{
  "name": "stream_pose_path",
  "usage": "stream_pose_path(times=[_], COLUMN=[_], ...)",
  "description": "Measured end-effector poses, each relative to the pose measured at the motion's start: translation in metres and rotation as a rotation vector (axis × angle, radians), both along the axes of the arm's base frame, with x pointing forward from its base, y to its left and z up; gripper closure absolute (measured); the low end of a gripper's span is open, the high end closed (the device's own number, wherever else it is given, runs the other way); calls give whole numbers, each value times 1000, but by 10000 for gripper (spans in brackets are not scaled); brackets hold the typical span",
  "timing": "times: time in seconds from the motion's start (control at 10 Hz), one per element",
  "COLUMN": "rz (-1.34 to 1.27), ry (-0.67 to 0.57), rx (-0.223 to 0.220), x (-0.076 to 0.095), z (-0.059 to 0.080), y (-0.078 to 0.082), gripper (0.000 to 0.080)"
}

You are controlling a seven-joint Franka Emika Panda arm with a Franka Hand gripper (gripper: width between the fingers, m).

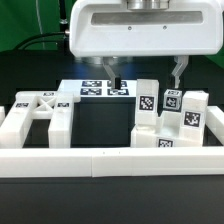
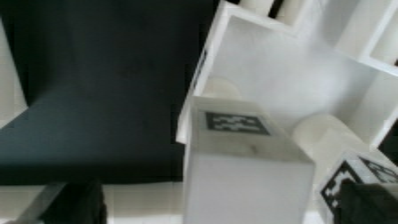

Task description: Assemble chair

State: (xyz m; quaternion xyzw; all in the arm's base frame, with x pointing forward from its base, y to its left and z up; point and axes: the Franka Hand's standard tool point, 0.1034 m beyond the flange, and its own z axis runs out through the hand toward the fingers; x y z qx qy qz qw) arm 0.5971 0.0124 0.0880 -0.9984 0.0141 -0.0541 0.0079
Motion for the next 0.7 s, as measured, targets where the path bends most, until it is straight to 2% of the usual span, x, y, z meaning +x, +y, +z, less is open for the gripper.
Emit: stream_pose_path(times=[0.1, 0.2, 0.3, 0.4, 0.7], rz=[0, 1, 1, 1, -25], ry=[0, 0, 0, 0, 0], rx=[0, 0, 1, 0, 4], x=[0, 0, 1, 1, 1], z=[0, 0, 0, 0, 0], y=[0, 0, 1, 1, 1], gripper=[272, 272, 415, 516, 515])
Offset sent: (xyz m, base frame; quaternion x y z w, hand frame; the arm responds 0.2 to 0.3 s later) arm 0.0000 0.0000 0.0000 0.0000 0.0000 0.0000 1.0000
